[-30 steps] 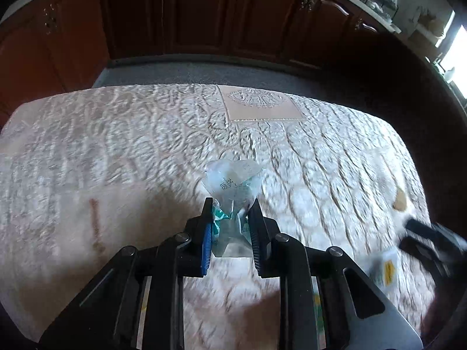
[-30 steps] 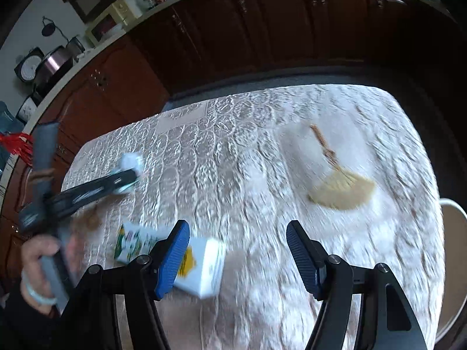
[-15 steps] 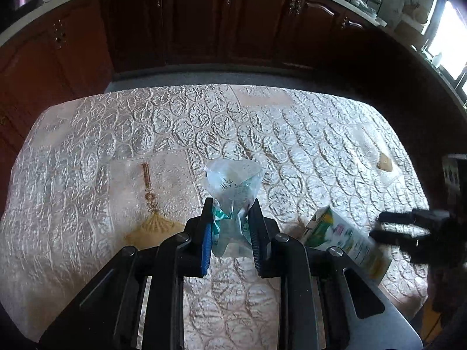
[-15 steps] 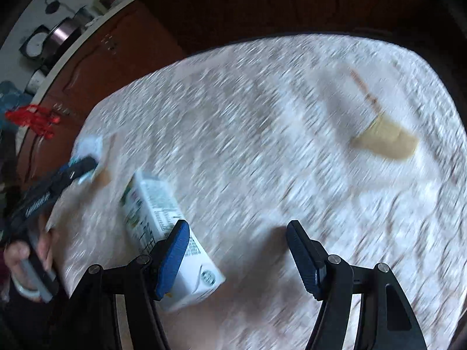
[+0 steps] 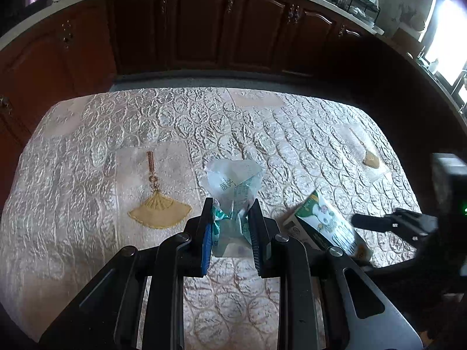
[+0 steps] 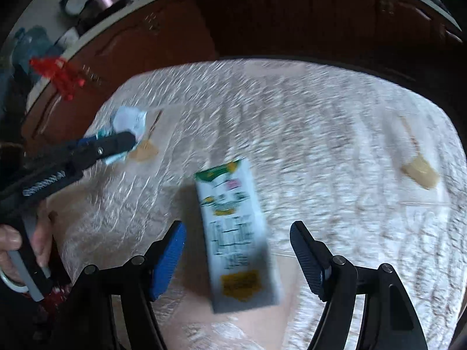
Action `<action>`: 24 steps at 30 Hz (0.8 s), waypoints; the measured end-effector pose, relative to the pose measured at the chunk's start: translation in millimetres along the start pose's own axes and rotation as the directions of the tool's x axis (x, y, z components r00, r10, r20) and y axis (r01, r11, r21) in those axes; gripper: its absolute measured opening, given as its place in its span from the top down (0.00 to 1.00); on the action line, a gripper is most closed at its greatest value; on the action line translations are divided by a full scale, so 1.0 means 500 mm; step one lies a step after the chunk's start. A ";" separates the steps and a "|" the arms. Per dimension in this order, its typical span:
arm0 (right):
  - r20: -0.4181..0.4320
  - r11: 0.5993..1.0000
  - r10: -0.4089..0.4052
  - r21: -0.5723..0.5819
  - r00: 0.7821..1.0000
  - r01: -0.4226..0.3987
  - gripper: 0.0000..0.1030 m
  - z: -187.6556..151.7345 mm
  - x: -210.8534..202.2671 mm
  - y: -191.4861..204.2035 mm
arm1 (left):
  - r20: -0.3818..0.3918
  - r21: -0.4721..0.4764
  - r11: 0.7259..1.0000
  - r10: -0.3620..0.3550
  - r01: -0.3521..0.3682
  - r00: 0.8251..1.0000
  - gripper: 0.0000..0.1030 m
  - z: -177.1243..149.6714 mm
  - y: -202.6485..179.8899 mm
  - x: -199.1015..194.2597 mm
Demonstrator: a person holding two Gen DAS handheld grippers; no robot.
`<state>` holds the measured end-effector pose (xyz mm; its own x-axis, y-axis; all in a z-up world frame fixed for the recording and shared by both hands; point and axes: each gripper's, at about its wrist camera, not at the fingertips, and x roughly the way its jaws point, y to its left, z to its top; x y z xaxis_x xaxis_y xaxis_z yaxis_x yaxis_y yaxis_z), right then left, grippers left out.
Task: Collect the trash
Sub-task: 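Grasp the clear plastic bag with the left tool while the right tool grasps the cow-print milk carton, then carry the plastic bag and milk carton over the bucket and open both tools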
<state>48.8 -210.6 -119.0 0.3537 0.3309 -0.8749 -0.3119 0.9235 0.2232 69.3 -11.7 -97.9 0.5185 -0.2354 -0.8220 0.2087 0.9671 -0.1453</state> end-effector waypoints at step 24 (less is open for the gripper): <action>0.252 0.983 -0.050 0.182 0.967 0.003 0.47 -0.069 -0.202 -0.130 | 0.050 0.138 0.988 -0.072 0.064 0.996 0.81 0.004 -0.211 -0.033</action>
<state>2.9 -310.8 -59.8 0.5793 0.3228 -0.7485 -0.1451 0.9444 0.2949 40.5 -109.9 -68.1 0.5429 -0.3086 -0.7811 0.3541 0.9274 -0.1203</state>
